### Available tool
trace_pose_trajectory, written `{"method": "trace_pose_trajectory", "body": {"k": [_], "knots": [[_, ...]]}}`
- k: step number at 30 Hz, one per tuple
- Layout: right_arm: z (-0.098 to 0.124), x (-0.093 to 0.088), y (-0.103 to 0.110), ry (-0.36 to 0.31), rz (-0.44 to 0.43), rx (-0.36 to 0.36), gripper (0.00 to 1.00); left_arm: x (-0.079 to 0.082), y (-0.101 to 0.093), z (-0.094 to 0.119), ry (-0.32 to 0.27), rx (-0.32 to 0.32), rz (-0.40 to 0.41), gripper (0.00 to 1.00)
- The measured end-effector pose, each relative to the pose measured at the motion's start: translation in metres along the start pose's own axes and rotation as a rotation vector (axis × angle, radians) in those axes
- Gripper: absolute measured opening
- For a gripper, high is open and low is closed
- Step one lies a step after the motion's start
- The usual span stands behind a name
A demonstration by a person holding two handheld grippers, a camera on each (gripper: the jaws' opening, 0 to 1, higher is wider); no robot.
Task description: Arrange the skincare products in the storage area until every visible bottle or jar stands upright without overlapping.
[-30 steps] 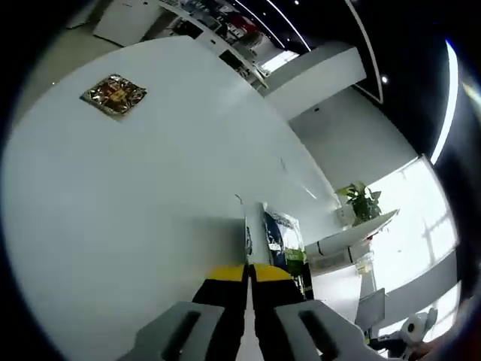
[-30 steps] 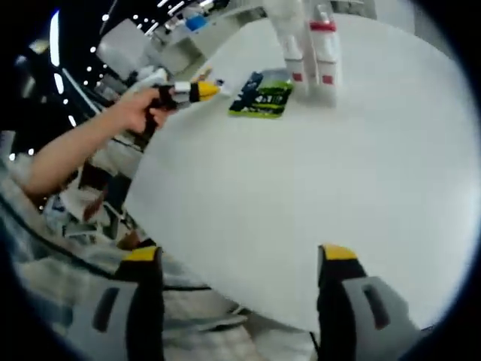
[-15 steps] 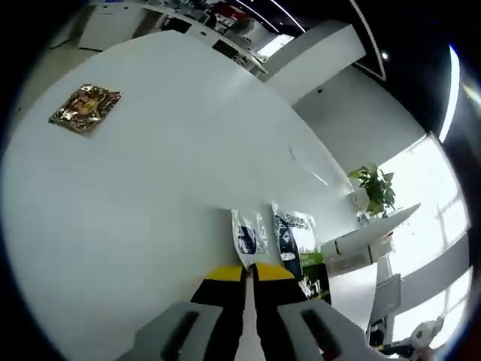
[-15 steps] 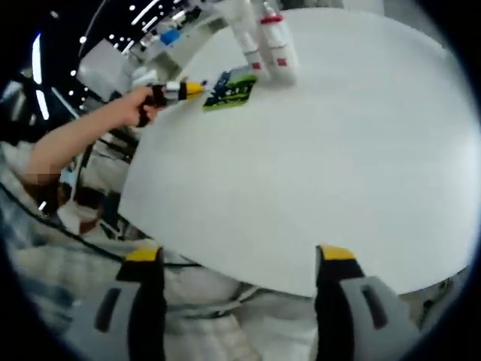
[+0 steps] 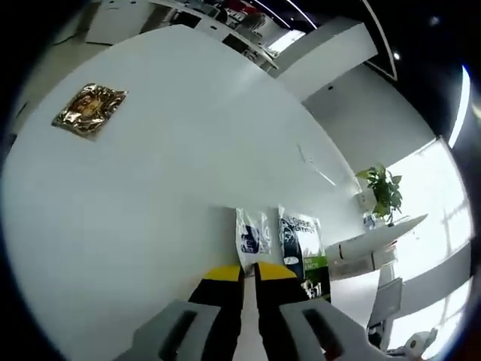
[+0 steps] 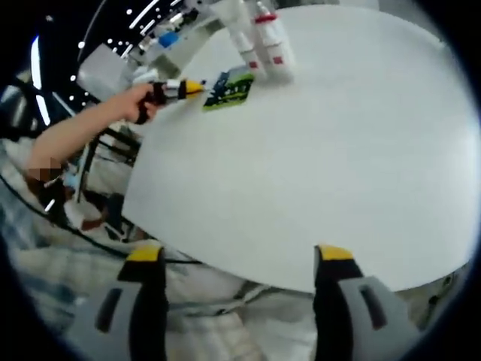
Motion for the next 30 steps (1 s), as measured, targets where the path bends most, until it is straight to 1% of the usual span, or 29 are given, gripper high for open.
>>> {"method": "trace_pose_trajectory", "body": {"k": [3,9,15,21,23,27,28,29,30], "knots": [[0.0,-0.001,0.002,-0.003,-0.006,0.007,0.78,0.0,0.002,0.004,-0.009,0.018,0.018,0.05],[-0.001,-0.003,0.003,0.002,-0.008,0.014,0.78,0.003,-0.002,0.005,0.001,0.016,0.012,0.12],[-0.001,-0.004,0.004,0.007,0.002,0.02,0.77,0.003,-0.001,0.007,-0.012,0.04,0.022,0.13],[-0.001,-0.006,0.004,0.012,0.008,0.022,0.77,0.003,-0.003,0.01,-0.031,0.046,0.011,0.19],[-0.002,-0.007,0.004,0.015,0.013,0.021,0.77,0.004,0.001,0.013,-0.045,0.062,0.008,0.23],[-0.003,-0.009,0.004,0.016,0.008,0.023,0.77,0.004,0.008,0.015,-0.045,0.076,0.006,0.25],[-0.004,-0.011,0.004,0.016,0.005,0.024,0.77,0.006,0.009,0.017,-0.048,0.075,-0.015,0.25],[-0.004,-0.012,0.005,0.017,0.004,0.025,0.77,0.006,0.011,0.019,-0.043,0.089,-0.027,0.26],[-0.005,-0.013,0.005,0.021,0.006,0.026,0.77,0.008,0.013,0.021,-0.053,0.094,-0.041,0.27]]}}
Point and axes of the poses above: the point that each gripper's makers call its tool centre point, and the gripper's own axes: z roughly backward along the fingers, y roughly to its left, x roughly out of its top, the point moved 7 cm from there along z, roughly backward along the fingers, and after that the axes turned 8 degrees about -z, right-handed, at the moved point
